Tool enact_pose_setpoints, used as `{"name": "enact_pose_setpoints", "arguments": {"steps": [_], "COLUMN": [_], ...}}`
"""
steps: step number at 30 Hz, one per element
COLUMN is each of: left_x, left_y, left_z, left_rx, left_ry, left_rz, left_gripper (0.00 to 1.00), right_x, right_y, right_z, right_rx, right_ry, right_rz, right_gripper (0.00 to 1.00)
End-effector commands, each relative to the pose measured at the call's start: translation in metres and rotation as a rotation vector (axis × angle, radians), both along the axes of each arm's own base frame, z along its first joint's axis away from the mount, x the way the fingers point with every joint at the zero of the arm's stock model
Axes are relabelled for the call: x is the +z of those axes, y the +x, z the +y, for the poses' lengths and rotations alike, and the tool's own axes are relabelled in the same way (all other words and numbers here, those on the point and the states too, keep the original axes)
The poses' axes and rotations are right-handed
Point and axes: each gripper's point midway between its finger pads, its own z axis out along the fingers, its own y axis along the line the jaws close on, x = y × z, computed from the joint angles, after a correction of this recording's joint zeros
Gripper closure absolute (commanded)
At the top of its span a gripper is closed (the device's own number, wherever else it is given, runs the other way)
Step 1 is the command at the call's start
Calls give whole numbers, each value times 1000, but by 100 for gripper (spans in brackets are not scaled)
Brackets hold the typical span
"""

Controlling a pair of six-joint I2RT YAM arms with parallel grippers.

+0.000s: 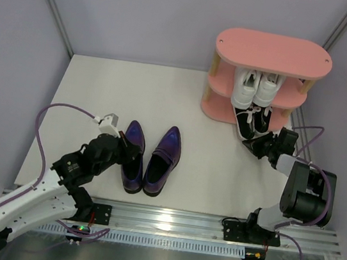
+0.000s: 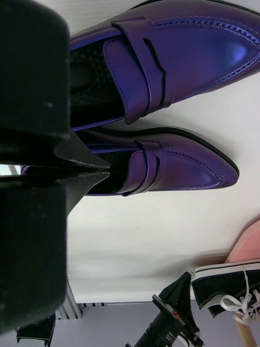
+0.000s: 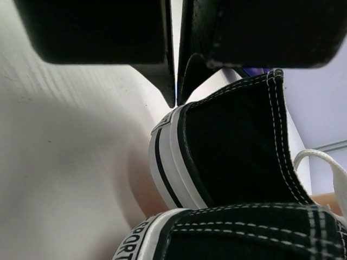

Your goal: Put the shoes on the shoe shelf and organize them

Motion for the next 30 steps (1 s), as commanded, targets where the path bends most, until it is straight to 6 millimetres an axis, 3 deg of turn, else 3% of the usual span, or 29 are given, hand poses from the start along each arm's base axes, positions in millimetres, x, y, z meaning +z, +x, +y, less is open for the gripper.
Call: {"name": "enact_pose_setpoints", "arguments": {"steps": [1, 8, 12, 15, 17, 19, 20, 21, 24, 25, 30], "left_x": [9, 12, 12, 13, 13, 13, 12, 13, 14, 17, 25], "left_y": [4, 3, 3, 3, 3, 3, 3, 2, 0, 0, -5], "left_z": [3, 9, 10, 9, 8, 8, 8, 8, 13, 15, 35], "left_rx": [28, 41, 47, 44, 41, 39, 38, 37, 43, 47, 98], "left_ry": [-21, -14, -12, -14, -15, -17, -16, -15, 4, 6, 34], "left_rz": [-34, -40, -40, -40, -37, -39, -36, -37, -37, -42, -56], "left_gripper": [100, 100, 100, 100, 100, 100, 100, 100, 100, 100, 100], "right_x": [21, 49, 53, 50, 39, 52, 42, 56, 54, 68, 93], "right_y": [37, 84, 89, 79, 61, 46, 27, 17, -22, -35, -85], "right_z": [-5, -15, -16, -12, -4, 10, 24, 32, 63, 71, 123], "right_rx": [-39, -71, -64, -47, -22, 27, 74, 106, 232, 268, 487], "right_ry": [-16, -22, -27, -29, -20, -19, -26, -38, -64, -83, -172], "right_rz": [-87, -152, -156, -152, -134, -188, -179, -227, -255, -294, -337], "right_gripper": [96, 96, 96, 96, 96, 96, 96, 96, 96, 96, 96]}}
